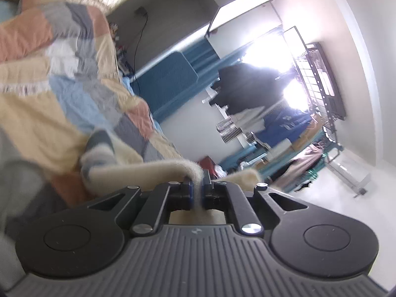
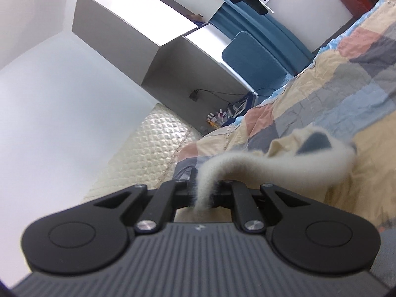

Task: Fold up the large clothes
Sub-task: 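Grasp the sweater with the left gripper while the right gripper grasps it too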

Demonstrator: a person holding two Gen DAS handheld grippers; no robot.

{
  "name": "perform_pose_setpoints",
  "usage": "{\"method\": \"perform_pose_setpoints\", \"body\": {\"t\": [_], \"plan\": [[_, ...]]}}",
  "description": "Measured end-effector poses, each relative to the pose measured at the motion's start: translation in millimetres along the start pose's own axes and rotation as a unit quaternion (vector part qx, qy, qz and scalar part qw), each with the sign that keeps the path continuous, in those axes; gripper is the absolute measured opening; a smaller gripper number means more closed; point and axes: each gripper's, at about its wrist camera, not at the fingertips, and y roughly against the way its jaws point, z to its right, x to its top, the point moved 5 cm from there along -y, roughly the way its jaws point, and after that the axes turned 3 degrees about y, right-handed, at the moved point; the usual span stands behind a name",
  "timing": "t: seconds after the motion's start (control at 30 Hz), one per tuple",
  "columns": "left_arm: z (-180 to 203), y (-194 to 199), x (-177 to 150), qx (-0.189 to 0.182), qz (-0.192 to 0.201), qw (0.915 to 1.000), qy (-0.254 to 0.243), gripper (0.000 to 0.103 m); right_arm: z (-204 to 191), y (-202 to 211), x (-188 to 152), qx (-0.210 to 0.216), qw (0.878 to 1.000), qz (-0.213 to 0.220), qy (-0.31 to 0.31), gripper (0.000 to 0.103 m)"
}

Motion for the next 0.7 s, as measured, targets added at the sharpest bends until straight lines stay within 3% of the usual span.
{"method": "perform_pose_setpoints", "body": {"t": [0.37,0.7], "plan": [[-50,-183,68,0.095,-0.003,0.9954,-0.010,0.007,74,-149,69,-0.079,0.992,0.031,-0.097,0.012],[-135,-288,69,0.135,-0.060,0.9888,-0.022,0.012,169,-245,48,-0.160,0.981,-0.018,-0.112,0.012]]}}
